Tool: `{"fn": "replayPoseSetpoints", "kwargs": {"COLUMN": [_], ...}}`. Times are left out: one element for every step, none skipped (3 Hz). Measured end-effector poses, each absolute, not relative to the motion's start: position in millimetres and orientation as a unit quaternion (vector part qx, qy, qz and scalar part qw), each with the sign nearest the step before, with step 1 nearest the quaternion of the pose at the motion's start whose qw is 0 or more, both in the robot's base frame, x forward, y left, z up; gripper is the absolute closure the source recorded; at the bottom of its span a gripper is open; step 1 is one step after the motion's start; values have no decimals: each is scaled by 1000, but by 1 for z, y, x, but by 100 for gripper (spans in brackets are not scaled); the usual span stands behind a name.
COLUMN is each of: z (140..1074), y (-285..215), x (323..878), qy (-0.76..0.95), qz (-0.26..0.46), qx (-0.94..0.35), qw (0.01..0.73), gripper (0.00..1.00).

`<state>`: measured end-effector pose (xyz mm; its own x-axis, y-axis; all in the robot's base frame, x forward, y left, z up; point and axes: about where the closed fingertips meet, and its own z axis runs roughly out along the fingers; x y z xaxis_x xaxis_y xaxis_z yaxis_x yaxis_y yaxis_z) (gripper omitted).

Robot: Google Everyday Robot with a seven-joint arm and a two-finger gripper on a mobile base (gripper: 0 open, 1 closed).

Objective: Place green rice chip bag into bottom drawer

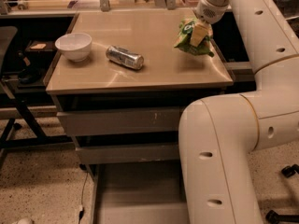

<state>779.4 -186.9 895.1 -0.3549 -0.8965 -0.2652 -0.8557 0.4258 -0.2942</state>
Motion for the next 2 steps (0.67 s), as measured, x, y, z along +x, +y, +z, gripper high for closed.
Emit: {"fn": "replayPoseSetpoints", "kwargs": {"z": [899, 900], "y": [-190, -183], "x": [759, 736], "qy": [832, 833], "qz": [-8, 25], "qx": [-518, -516], "qw": [200, 195], "gripper": [100, 100]}}
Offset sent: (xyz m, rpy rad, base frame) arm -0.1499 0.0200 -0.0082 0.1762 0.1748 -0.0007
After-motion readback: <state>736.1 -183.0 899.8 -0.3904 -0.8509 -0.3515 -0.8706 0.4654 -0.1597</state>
